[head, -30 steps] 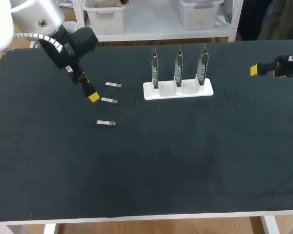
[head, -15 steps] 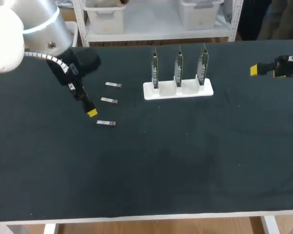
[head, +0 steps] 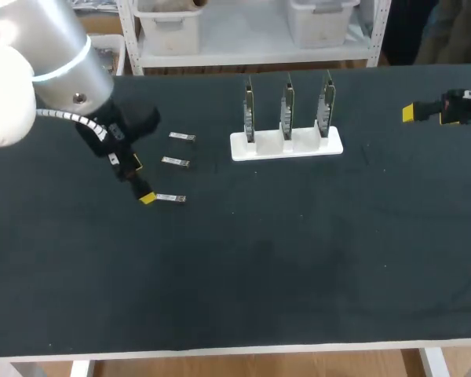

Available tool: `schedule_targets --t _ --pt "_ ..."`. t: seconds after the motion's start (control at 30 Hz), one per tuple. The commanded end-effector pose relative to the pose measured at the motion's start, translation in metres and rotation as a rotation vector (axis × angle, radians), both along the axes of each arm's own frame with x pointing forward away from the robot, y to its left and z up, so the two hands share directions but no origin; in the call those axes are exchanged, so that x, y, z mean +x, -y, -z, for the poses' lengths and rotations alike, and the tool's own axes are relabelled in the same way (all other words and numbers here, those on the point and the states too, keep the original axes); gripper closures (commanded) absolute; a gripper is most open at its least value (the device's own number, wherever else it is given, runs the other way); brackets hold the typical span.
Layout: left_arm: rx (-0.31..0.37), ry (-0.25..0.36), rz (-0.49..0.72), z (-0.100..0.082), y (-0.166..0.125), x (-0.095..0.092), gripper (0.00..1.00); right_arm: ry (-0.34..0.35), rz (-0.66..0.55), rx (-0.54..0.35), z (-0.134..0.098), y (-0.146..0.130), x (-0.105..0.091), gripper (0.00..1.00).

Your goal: Pick up the optical module with the left hand, and insert it into the network port with the right hand.

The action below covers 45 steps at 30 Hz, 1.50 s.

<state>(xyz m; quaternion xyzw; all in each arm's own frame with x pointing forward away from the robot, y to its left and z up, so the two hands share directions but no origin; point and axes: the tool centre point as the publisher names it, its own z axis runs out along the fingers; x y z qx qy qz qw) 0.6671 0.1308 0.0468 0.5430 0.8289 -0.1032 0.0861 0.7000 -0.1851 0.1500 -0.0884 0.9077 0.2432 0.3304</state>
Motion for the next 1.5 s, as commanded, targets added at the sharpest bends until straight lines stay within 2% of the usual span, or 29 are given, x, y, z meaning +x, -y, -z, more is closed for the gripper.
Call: schedule_targets --t 0.03,0.2,0.3,1.0,1.07,1.17,1.3,1.33,1.5 --pt "-0.074 0.022 0.002 0.006 -0.002 0.0 0.0 0.0 0.0 0.0 0.0 0.0 0.0 0.0" --pt "-0.12 -0.003 0.007 0.006 0.007 0.004 0.0 0.0 0.0 0.0 0.0 0.0 0.0 0.0" --pt "-0.225 -0.089 0.005 0.008 0.01 0.004 0.0 0.0 0.0 0.0 0.0 0.0 0.0 0.0" --pt "-0.225 -0.089 0.005 0.008 0.01 0.004 0.0 0.0 0.0 0.0 0.0 0.0 0.0 0.0" --pt "-0.245 -0.071 0.005 0.012 0.009 0.004 0.0 0.0 0.0 0.0 0.0 0.0 0.0 0.0" --pt "-0.232 -0.055 0.002 0.016 0.008 0.006 0.0 0.0 0.0 0.0 0.0 0.0 0.0 0.0" --pt "-0.188 -0.019 0.029 0.014 0.009 0.011 0.0 0.0 0.0 0.0 0.0 0.0 0.0 0.0" --pt "-0.181 0.009 0.048 0.014 0.008 0.012 0.0 0.0 0.0 0.0 0.0 0.0 0.0 0.0" --pt "-0.155 0.028 0.077 0.015 0.007 0.016 0.0 0.0 0.0 0.0 0.0 0.0 0.0 0.0"
